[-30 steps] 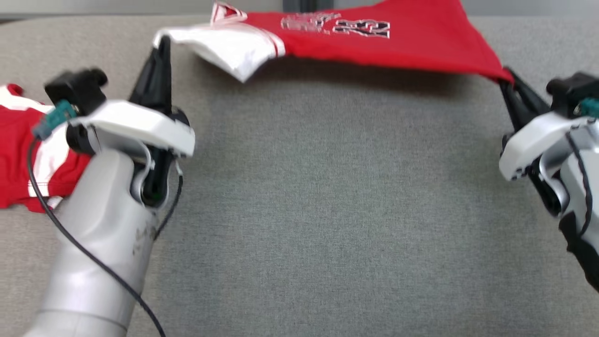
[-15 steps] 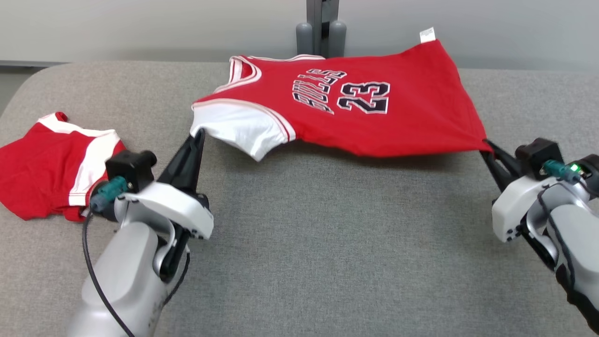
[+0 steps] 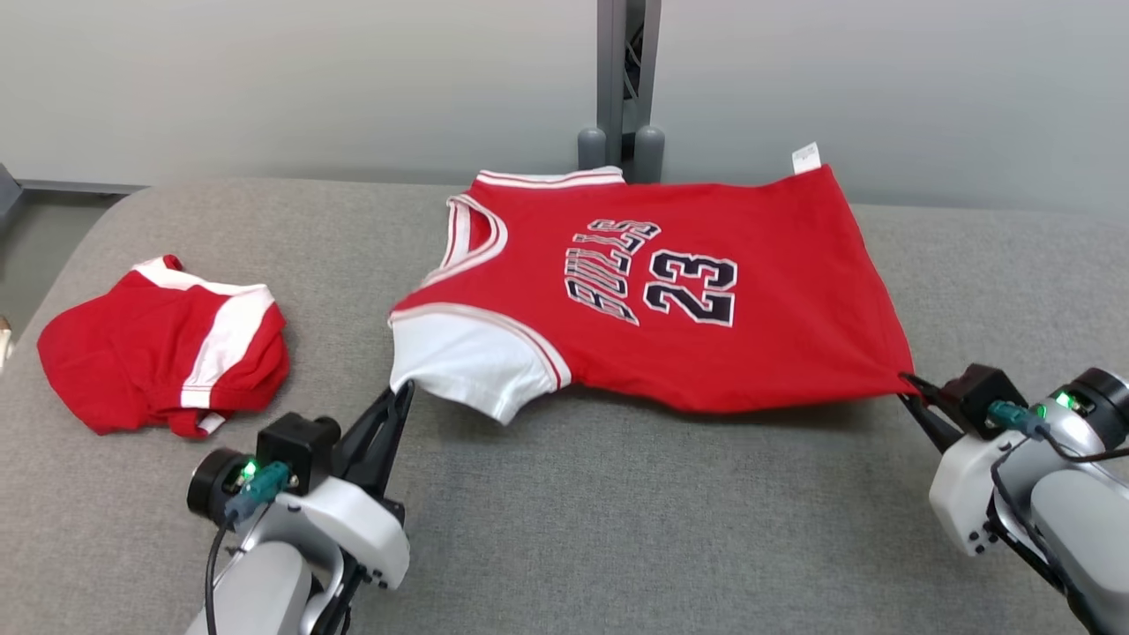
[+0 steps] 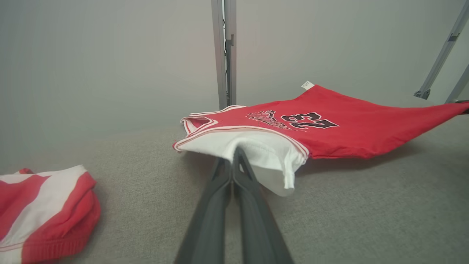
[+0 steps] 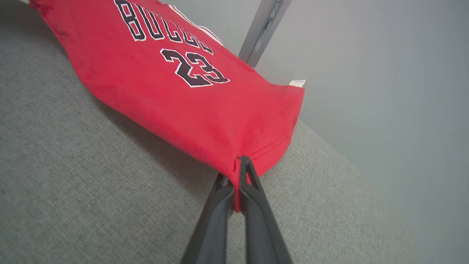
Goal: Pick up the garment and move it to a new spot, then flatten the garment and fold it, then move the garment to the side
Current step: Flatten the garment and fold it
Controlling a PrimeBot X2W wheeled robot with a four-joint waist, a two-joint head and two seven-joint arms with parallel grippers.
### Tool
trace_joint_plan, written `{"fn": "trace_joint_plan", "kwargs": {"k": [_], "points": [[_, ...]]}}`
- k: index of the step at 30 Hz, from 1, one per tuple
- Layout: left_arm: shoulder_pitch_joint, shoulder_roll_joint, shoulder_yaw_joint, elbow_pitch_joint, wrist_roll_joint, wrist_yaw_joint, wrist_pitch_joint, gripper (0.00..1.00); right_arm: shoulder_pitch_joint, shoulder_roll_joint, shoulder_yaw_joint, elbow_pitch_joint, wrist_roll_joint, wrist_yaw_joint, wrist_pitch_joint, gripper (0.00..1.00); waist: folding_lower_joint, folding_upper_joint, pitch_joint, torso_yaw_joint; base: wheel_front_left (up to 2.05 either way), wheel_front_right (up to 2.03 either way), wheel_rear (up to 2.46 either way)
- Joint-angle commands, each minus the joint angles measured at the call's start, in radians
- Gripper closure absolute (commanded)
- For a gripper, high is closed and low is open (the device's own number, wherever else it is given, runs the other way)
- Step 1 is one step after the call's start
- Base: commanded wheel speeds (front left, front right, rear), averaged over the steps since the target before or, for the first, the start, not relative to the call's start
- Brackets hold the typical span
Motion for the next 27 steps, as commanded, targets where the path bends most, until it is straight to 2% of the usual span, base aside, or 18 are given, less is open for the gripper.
{"fn": "trace_joint_plan", "kwargs": {"k": [1,7,17,27], "points": [[0.023,0.009,-0.001,-0.014,0.009,0.005,-0.003,1.0,0.017,-0.012,0.013,0.0,0.006,0.0,-0.005,1.0,0.0,0.0,-0.016,0.01,0.0,0.0,0.0],[0.102,0.027,-0.024,-0.057,0.035,0.017,-0.003,1.0,0.035,-0.036,0.092,0.009,0.023,0.0,-0.005,1.0,0.0,0.0,-0.045,0.022,0.0,0.0,0.0],[0.214,0.057,-0.064,-0.116,0.029,0.023,0.042,1.0,0.104,-0.066,0.179,-0.037,0.169,0.0,0.006,1.0,0.0,0.0,-0.072,0.014,0.0,0.0,0.0],[0.314,0.108,-0.034,-0.183,-0.024,0.039,0.095,1.0,0.139,-0.157,0.26,-0.153,0.281,0.0,0.081,1.0,0.0,0.0,-0.082,-0.013,0.0,0.0,0.0]]}}
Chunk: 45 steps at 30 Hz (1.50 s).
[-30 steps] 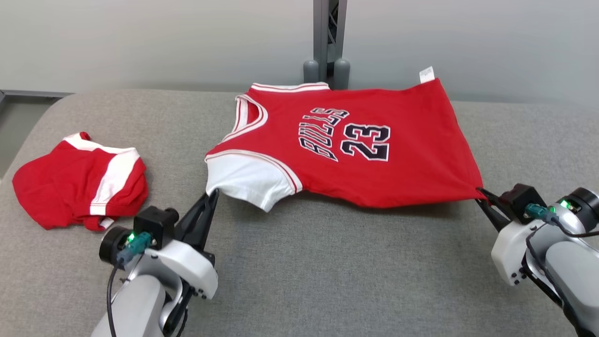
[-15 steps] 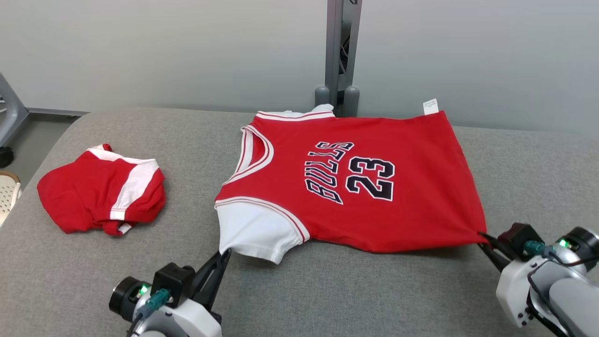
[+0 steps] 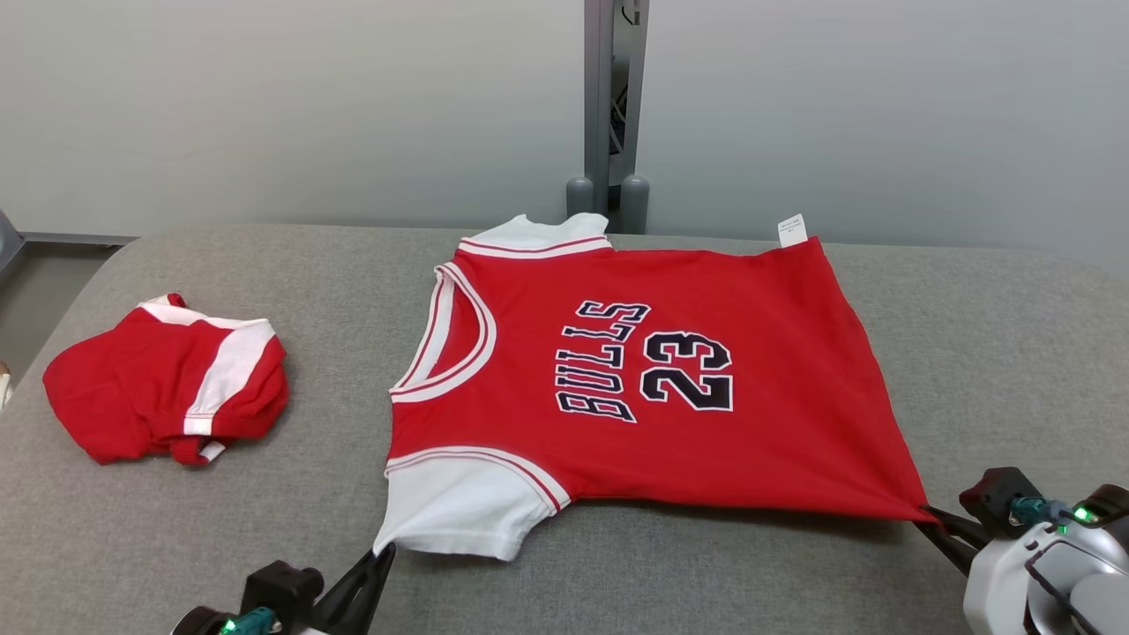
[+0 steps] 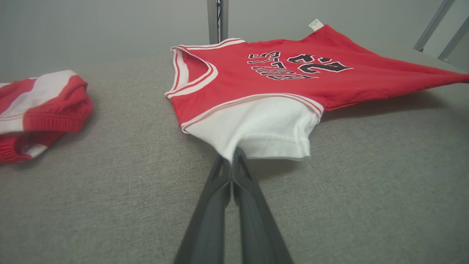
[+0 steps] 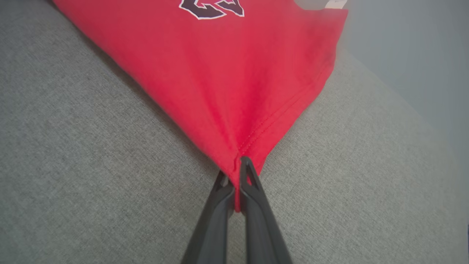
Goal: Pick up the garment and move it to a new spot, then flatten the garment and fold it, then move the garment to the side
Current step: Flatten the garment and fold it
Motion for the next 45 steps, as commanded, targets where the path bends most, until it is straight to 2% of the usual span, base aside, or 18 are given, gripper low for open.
{"fn": "trace_joint_plan", "kwargs": {"k": [1,5,10,13,25,31,45], "points": [[0.009,0.008,0.008,-0.007,-0.013,0.004,0.003,1.0,0.01,-0.016,0.002,-0.005,0.008,0.0,0.006,1.0,0.0001,-0.0001,0.0,-0.003,0.0,0.0,0.0],[0.053,-0.007,0.047,-0.07,-0.141,-0.025,0.069,1.0,0.007,-0.057,0.011,-0.086,0.062,0.0,0.022,1.0,0.0001,-0.0001,-0.001,-0.008,0.0,0.0,0.0],[0.104,0.053,0.027,-0.194,-0.216,-0.043,0.188,1.0,0.01,-0.115,0.01,-0.21,0.124,0.0,0.046,1.0,0.0001,-0.0001,0.006,-0.009,0.0,0.0,0.0],[0.136,0.123,-0.01,-0.277,-0.251,-0.052,0.281,1.0,0.02,-0.16,0.021,-0.285,0.142,0.0,0.096,1.0,0.0001,-0.0001,0.013,-0.009,0.0,0.0,0.0],[0.186,0.267,-0.082,-0.411,-0.382,-0.058,0.503,1.0,0.061,-0.255,-0.023,-0.477,0.26,0.0,0.275,1.0,0.0001,-0.0001,0.034,-0.006,0.0,0.0,0.0],[0.196,0.329,-0.089,-0.478,-0.452,-0.059,0.564,1.0,0.091,-0.3,-0.051,-0.556,0.315,0.0,0.368,1.0,0.0001,-0.0001,0.036,-0.002,0.0,0.0,0.0],[0.232,0.391,-0.105,-0.565,-0.613,-0.059,0.633,1.0,0.207,-0.358,-0.117,-0.653,0.44,0.0,0.547,1.0,0.0001,-0.0001,0.021,-0.005,0.0,0.0,0.0]]}}
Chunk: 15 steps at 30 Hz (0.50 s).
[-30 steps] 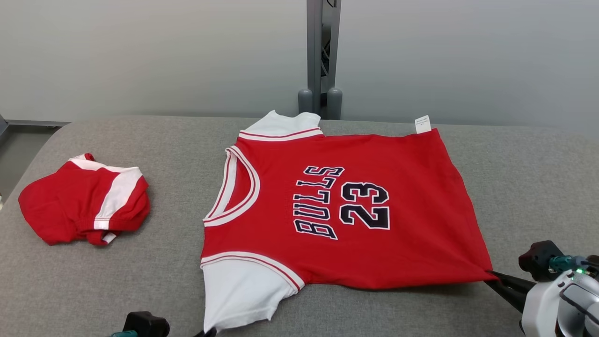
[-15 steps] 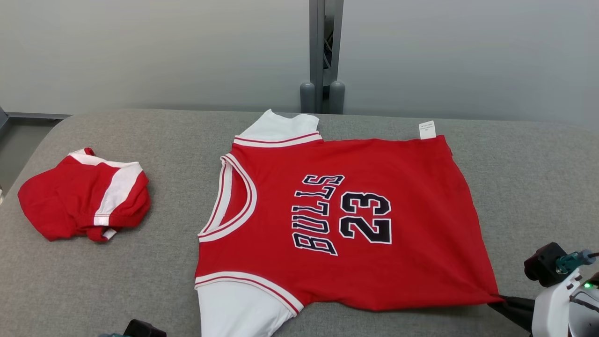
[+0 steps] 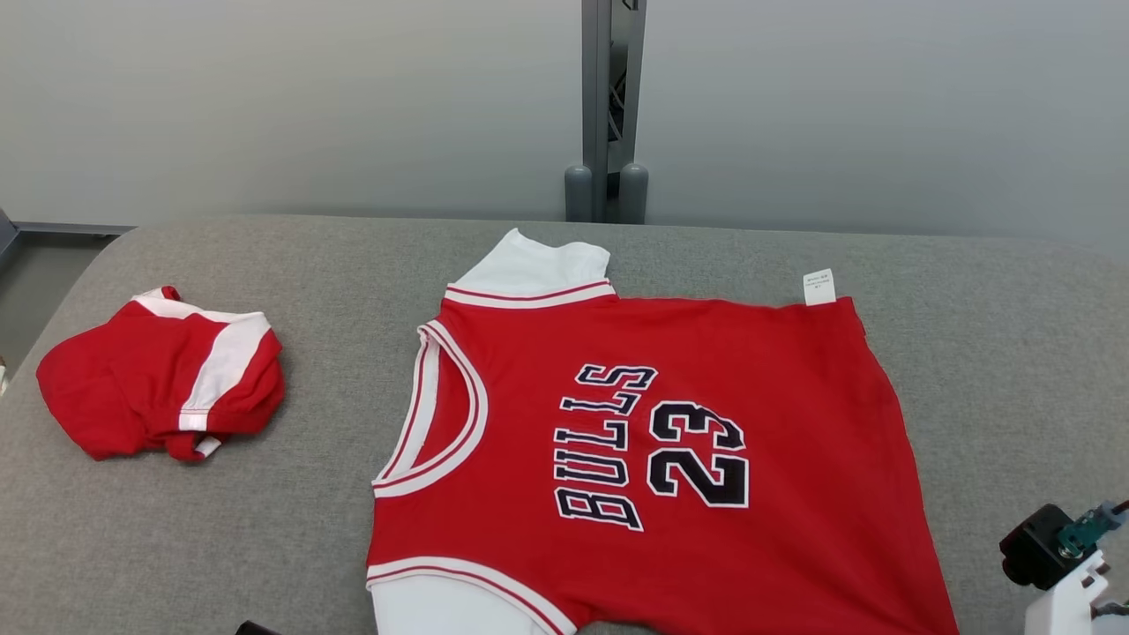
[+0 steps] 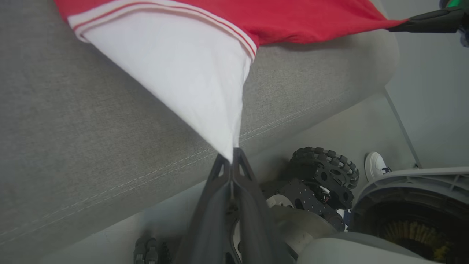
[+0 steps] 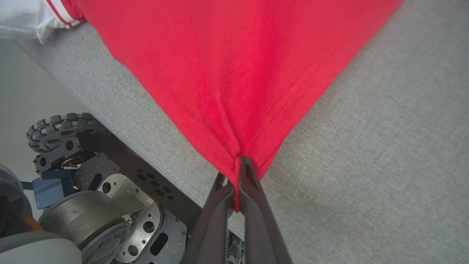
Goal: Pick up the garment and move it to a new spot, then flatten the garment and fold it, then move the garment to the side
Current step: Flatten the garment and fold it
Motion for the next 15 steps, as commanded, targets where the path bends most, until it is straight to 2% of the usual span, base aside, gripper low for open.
{"fn": "trace_joint_plan", "kwargs": {"k": [1,7,15], "points": [[0.01,0.013,0.001,-0.008,-0.015,-0.006,0.008,1.0,0.022,-0.011,-0.005,-0.007,0.012,0.0,0.021,1.0,0.0001,-0.0001,-0.002,-0.001,0.0,0.0,0.0],[0.028,0.043,0.001,-0.033,-0.065,0.004,0.06,1.0,0.079,-0.021,-0.048,-0.042,0.05,0.0,0.085,1.0,0.0001,-0.0001,-0.01,-0.002,0.0,0.0,0.0],[0.0,0.002,0.044,-0.062,-0.126,0.004,0.01,1.0,0.123,0.02,-0.131,-0.041,0.012,0.0,0.052,1.0,0.0001,-0.0001,-0.008,-0.003,0.0,0.0,0.0]]}}
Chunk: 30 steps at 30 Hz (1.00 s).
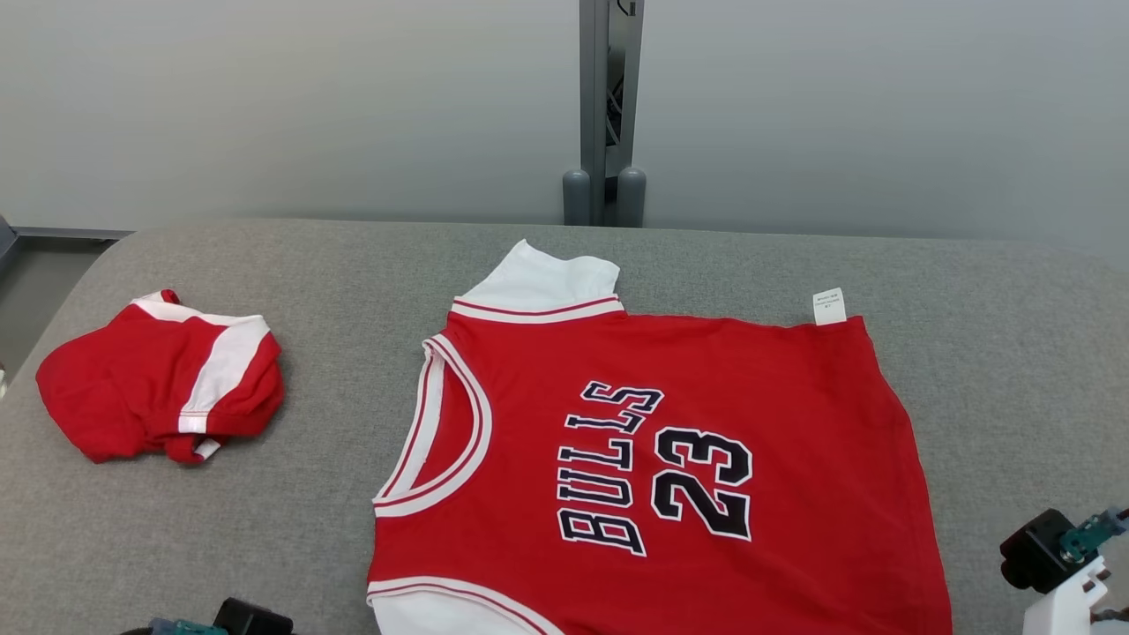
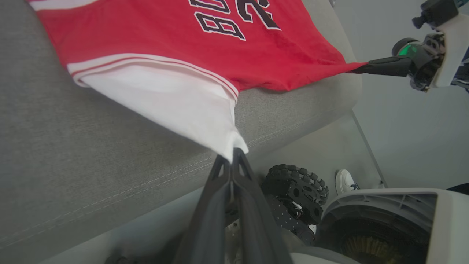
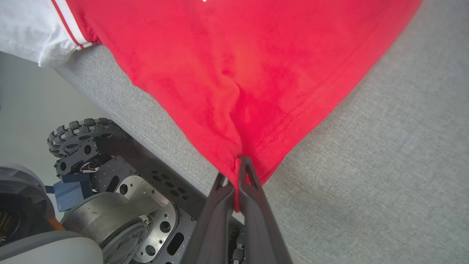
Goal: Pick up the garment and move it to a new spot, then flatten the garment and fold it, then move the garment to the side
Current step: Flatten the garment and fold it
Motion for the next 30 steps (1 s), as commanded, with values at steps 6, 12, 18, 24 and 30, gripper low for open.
{"fn": "trace_joint_plan", "kwargs": {"k": [6,12,18,24,30], "points": [[-0.058,-0.017,0.062,-0.032,-0.08,-0.006,-0.033,1.0,-0.004,0.03,-0.085,0.012,-0.031,0.0,-0.024,1.0,0.0,0.0,0.021,-0.009,0.0,0.0,0.0],[-0.113,-0.026,0.117,-0.021,-0.099,-0.006,-0.07,1.0,-0.029,0.07,-0.161,0.044,-0.066,0.0,-0.046,1.0,0.0,0.0,0.054,-0.019,0.0,0.0,0.0],[-0.177,-0.053,0.144,0.006,-0.092,-0.008,-0.106,1.0,-0.055,0.117,-0.215,0.078,-0.116,0.0,-0.065,1.0,0.0,0.0,0.088,-0.026,0.0,0.0,0.0],[-0.244,-0.12,0.152,0.078,-0.05,0.004,-0.18,1.0,-0.079,0.155,-0.246,0.116,-0.161,0.0,-0.08,1.0,0.0,0.0,0.122,-0.032,0.0,0.0,0.0],[-0.308,-0.165,0.154,0.151,-0.011,0.019,-0.226,1.0,-0.102,0.18,-0.262,0.146,-0.185,0.0,-0.088,1.0,0.0,0.0,0.148,-0.036,0.0,0.0,0.0]]}}
